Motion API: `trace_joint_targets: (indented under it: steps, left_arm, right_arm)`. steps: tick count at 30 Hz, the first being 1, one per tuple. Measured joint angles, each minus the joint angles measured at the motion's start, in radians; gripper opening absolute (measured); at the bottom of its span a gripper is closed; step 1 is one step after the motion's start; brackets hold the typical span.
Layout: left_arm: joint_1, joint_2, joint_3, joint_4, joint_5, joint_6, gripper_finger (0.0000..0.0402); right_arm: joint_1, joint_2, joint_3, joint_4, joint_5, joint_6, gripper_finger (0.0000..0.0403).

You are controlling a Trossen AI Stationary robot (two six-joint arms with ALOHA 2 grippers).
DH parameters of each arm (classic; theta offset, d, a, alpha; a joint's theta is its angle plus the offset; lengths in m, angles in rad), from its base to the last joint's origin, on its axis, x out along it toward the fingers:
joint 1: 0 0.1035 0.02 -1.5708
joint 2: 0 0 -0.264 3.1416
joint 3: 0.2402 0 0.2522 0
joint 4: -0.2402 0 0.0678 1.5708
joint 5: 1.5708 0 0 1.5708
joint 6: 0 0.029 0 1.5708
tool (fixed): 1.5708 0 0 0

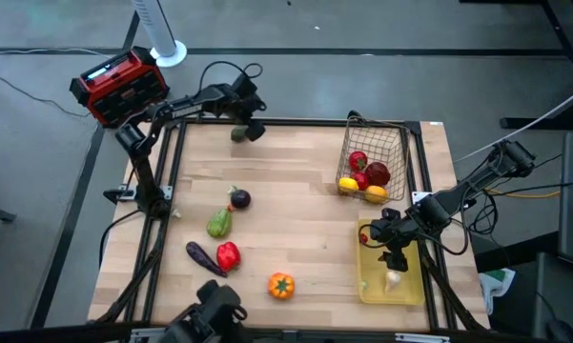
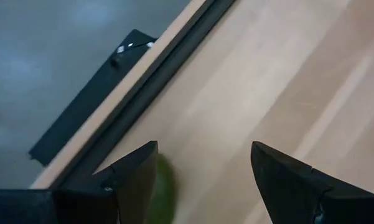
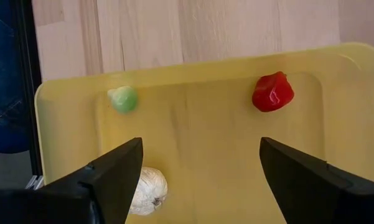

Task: Sort produce into baskets
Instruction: Put the lime into the wired bin

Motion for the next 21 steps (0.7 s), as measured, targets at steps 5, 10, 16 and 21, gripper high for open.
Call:
trace_joint_targets:
  steps: [5, 10, 16, 21]
  left_arm:
    - [0.037, 0.000, -0.030, 0.009, -0.004, 0.047, 0.0253]
    - [0.056, 0.000, -0.071, 0.004, -0.004, 0.061, 0.0253]
    - [0.061, 0.000, -0.120, 0.037, -0.036, 0.102, 0.0253]
    - [0.060, 0.002, -0.155, 0.067, -0.049, 0.164, 0.0253]
  right_arm:
    - [0.000, 0.000, 0.000, 0.000, 0.000, 0.000, 0.0321]
    - [0.000, 0.000, 0.000, 0.004, 0.000, 0.000, 0.0321]
    - [0.000, 0.000, 0.000, 0.012, 0.000, 0.000, 0.0321]
    - [0.000, 0.000, 0.000, 0.012, 0.000, 0.000, 0.0321]
